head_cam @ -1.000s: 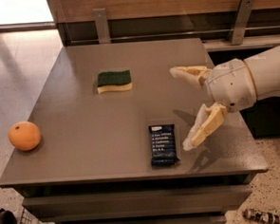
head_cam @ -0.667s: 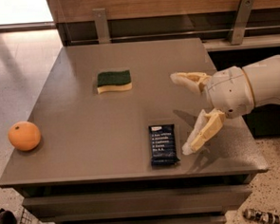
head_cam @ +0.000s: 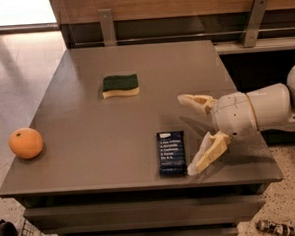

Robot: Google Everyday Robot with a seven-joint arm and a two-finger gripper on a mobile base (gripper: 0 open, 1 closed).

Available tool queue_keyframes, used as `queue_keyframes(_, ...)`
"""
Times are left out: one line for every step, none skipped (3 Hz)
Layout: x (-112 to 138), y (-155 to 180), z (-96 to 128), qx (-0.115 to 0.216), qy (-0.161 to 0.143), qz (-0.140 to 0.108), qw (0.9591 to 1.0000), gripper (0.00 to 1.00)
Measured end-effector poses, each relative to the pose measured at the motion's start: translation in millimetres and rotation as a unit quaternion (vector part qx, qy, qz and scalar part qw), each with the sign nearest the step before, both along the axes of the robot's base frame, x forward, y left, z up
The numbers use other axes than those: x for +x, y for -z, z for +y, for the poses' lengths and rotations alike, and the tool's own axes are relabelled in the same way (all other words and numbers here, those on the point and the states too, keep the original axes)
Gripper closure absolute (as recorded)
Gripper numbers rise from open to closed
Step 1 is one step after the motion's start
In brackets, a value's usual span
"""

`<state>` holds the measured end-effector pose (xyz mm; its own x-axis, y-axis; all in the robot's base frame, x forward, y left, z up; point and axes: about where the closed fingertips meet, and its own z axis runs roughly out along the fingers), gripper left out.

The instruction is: Pick rxbar blueberry

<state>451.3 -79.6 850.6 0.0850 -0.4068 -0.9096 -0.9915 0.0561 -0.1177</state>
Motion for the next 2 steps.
queue_keyframes(1, 15, 5, 0.004, -0.007, 0.010, 0.9999, 0.00)
queue_keyframes(-4, 27, 8, 0.004, -0.008, 0.017, 0.9998, 0.00)
